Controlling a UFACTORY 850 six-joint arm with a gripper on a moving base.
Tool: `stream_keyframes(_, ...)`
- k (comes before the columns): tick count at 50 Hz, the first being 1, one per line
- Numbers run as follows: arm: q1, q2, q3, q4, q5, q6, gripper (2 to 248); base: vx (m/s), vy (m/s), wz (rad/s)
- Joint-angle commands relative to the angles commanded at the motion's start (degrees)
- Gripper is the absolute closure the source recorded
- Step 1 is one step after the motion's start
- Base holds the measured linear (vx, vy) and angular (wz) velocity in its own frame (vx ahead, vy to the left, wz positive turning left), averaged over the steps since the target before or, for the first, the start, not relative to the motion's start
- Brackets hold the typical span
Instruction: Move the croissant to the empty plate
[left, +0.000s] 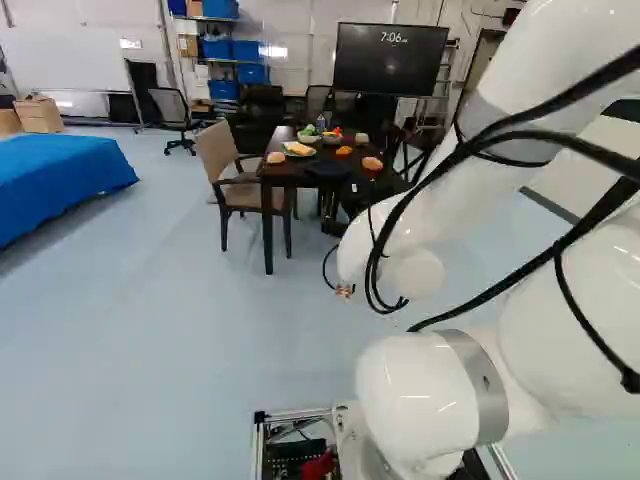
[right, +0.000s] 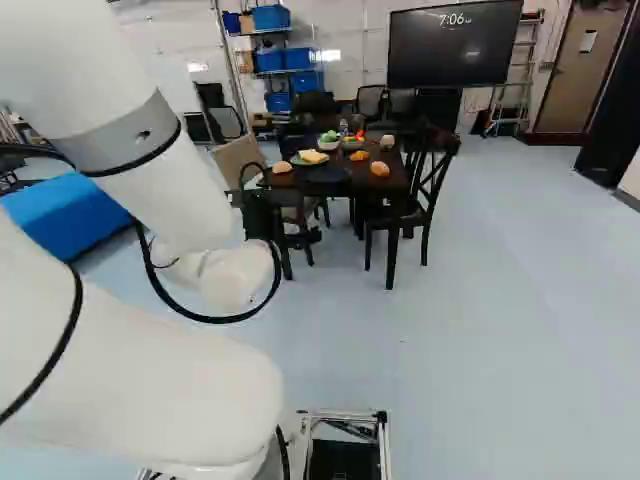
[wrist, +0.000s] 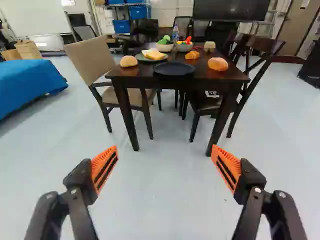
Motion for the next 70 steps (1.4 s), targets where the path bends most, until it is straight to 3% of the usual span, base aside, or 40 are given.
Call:
stream_keyframes(48,0.0,0.0,0.0,0.0,0.0,0.0,3,0.001,0.0,0.0)
stream_keyframes(70,0.0,0.0,0.0,0.0,0.0,0.0,3,0.16,-0.001,-0.021)
